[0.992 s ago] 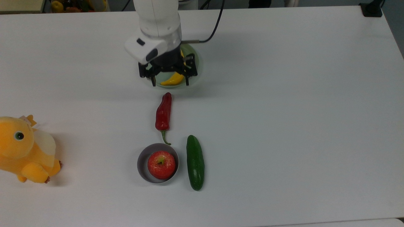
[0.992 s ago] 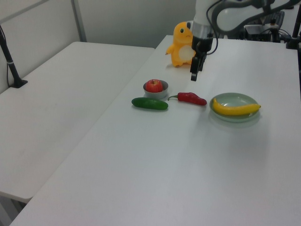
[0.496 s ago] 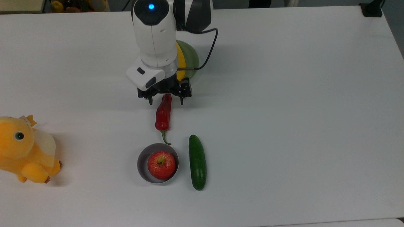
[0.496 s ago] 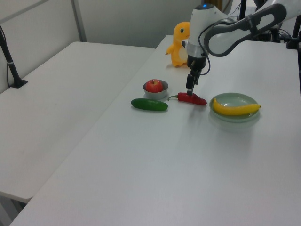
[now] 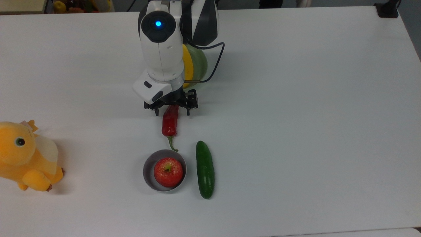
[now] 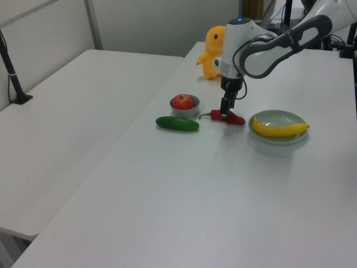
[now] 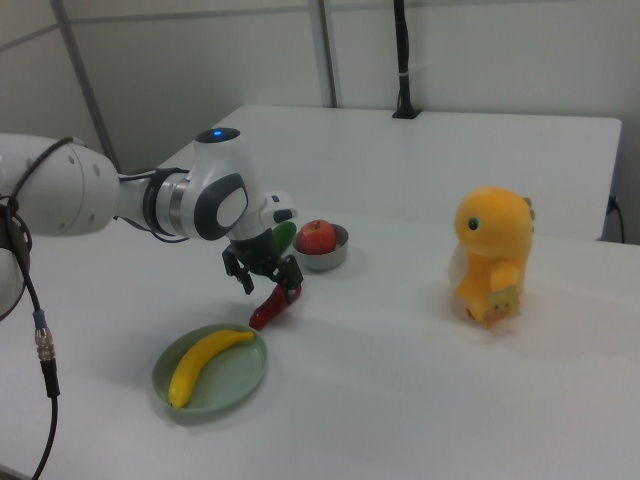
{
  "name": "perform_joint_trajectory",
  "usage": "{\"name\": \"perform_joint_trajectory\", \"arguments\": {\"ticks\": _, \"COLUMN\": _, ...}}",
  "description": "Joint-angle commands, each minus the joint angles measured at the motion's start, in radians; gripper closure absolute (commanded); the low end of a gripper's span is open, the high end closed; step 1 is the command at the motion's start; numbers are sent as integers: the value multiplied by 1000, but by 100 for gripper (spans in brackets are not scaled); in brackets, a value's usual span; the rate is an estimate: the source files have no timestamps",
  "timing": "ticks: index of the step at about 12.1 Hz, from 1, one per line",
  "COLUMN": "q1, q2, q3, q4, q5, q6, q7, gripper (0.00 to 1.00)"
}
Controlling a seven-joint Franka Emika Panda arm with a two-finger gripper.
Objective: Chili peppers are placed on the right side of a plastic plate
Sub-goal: 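Lower the open gripper over the red chili pepper and close on it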
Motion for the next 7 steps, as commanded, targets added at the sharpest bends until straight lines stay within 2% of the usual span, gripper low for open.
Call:
{"name": "perform_joint_trajectory", "arguments": {"ticks": 1, "q1": 3, "q2": 14, "q3": -7, "q4": -4, "q5": -22, "q6": 37, "q7": 12, "gripper": 0}}
{"name": "perform_joint_trajectory", "arguments": {"ticks": 5, "q1": 1, "q2": 17, "q3": -5, "q4": -4, "q5": -39, "q6": 38, "q7": 12, "gripper": 0}}
{"name": "perform_joint_trajectory", "arguments": {"ticks": 6, "q1": 1, "q2": 17, "q3": -7, "q4": -4, "q5": -39, "q6": 38, "q7": 14, "gripper": 3}}
{"name": "perform_joint_trajectory", "arguments": {"ticks": 7, "q1": -3, "q2": 17, "q3": -5, "q4": -5, "q5": -39, "q6": 38, "q7": 14, "gripper": 17}}
